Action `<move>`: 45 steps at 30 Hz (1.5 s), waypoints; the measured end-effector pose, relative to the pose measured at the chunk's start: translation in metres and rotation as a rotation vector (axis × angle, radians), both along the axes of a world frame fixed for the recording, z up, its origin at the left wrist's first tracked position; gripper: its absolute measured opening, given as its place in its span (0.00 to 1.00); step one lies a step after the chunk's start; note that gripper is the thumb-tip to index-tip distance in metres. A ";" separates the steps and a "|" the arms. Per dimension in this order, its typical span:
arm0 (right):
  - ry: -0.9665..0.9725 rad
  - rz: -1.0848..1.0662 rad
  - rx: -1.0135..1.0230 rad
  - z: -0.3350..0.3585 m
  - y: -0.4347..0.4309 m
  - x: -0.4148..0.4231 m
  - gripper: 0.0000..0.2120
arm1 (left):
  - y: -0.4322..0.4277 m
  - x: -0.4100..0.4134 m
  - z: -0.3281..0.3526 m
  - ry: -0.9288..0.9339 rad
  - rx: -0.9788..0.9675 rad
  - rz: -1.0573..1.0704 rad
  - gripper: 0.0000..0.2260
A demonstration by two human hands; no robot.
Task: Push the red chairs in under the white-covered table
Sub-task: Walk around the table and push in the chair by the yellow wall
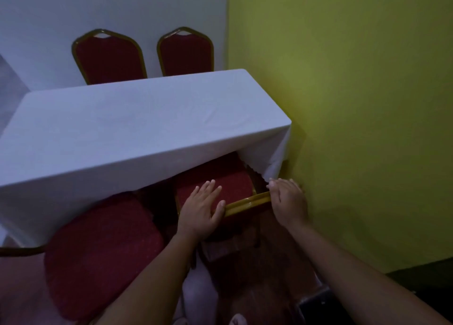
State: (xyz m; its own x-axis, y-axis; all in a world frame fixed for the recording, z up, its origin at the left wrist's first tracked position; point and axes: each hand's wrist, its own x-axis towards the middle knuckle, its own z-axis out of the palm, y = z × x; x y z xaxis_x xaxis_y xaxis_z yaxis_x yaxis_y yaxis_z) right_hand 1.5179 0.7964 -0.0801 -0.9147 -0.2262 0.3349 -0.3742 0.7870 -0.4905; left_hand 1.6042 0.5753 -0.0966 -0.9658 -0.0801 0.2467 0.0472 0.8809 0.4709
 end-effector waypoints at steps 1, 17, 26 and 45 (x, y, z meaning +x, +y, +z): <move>0.011 -0.007 -0.015 -0.001 -0.002 -0.001 0.28 | -0.002 -0.001 0.001 0.003 -0.002 -0.007 0.27; 0.057 0.066 -0.154 -0.015 -0.021 0.004 0.24 | -0.019 0.011 0.008 -0.110 -0.034 0.038 0.37; 0.016 0.068 -0.045 -0.009 0.024 -0.059 0.27 | 0.033 -0.030 0.015 -0.155 0.024 0.039 0.35; 0.112 0.137 0.035 -0.006 -0.014 -0.043 0.25 | -0.023 -0.028 0.008 -0.169 -0.071 0.073 0.33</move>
State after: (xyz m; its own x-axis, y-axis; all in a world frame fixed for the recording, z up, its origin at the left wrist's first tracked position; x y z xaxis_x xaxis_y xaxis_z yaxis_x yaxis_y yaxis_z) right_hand 1.4754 0.7823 -0.0861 -0.8317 -0.3599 0.4228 -0.5302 0.7407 -0.4126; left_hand 1.5765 0.5528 -0.0882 -0.9862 -0.1393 0.0892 -0.0921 0.9104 0.4034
